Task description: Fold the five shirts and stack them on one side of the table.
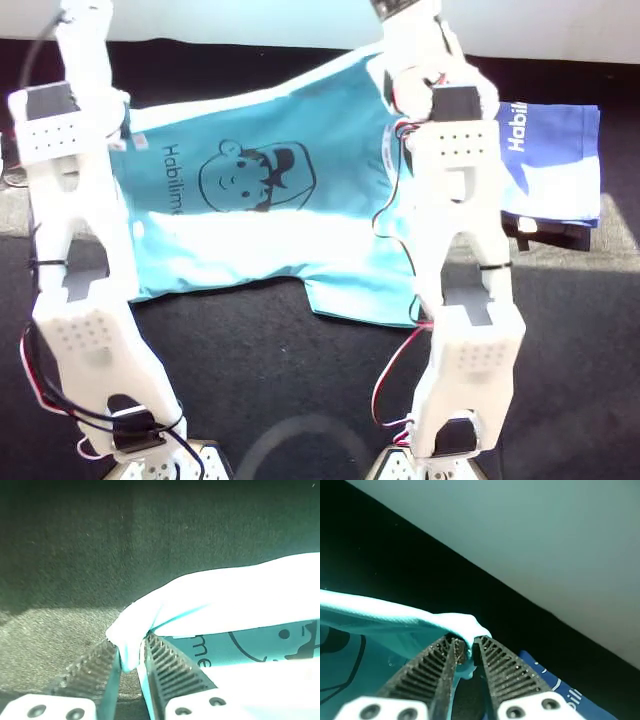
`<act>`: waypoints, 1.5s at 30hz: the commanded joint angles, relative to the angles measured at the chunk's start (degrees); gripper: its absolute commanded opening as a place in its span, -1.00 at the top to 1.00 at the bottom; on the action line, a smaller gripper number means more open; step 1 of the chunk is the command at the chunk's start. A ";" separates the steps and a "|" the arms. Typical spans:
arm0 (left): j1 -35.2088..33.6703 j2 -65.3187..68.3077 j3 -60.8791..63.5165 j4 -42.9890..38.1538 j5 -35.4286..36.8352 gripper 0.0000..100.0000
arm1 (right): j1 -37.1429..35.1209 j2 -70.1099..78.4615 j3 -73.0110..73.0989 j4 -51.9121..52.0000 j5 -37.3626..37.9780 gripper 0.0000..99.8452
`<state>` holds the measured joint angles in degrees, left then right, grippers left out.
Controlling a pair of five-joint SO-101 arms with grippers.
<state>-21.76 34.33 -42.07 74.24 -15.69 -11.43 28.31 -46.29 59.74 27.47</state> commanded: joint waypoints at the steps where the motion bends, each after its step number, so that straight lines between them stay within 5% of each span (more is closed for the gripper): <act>1: 0.75 1.63 -2.51 1.32 -0.09 0.98 | -0.31 3.21 -0.22 3.65 0.35 0.99; 12: 0.84 5.05 -2.51 11.43 -0.09 0.98 | -0.31 11.91 -0.92 13.32 0.35 0.99; 24: 0.75 4.53 -2.51 26.46 -4.92 0.98 | -0.13 12.09 -18.51 41.36 0.26 0.99; 28: -1.19 2.95 -0.04 26.81 -4.92 0.98 | 1.80 10.86 -21.14 41.45 -8.09 0.99; 45: -1.10 -11.65 26.68 24.97 -9.05 0.98 | 1.54 -25.10 30.64 35.82 -10.46 0.99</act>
<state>-22.55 26.24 -16.13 99.30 -24.48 -10.20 12.04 -25.63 98.42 17.45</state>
